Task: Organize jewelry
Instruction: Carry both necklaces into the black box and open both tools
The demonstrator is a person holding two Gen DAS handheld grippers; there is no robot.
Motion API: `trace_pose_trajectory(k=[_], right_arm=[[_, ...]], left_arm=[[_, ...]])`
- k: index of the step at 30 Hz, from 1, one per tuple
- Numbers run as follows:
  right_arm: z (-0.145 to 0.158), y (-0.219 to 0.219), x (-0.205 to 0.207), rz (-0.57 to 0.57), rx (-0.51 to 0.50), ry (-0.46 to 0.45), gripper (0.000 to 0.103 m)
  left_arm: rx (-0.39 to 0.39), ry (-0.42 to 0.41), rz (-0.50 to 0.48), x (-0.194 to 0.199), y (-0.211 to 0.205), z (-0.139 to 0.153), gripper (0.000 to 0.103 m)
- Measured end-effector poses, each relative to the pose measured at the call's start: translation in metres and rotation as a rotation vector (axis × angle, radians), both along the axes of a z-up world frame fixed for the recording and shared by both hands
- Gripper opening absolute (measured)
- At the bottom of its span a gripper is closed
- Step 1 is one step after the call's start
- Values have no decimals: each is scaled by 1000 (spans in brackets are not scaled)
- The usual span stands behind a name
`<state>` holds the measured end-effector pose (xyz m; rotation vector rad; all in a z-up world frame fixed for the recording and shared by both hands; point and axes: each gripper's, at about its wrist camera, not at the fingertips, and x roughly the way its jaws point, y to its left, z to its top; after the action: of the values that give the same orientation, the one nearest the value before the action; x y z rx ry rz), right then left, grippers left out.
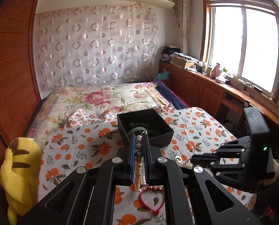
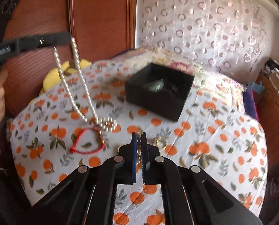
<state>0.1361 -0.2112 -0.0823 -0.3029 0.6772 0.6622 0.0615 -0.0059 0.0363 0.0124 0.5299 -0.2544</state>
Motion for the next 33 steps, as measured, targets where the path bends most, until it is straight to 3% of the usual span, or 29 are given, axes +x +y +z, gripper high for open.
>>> trace_pose_trajectory(k=[17,27,33], right_arm=[[99,-19,10,-38,81,-179,5],[129,-26,23,-53,140,-241,5],[144,-28,38,-52,153,-273,5]], left_arm=[[33,-91,-40,15,-20,50,7],[69,-119,-48,39,-31,69,7],[39,-116,-58,65,-29,82,7]])
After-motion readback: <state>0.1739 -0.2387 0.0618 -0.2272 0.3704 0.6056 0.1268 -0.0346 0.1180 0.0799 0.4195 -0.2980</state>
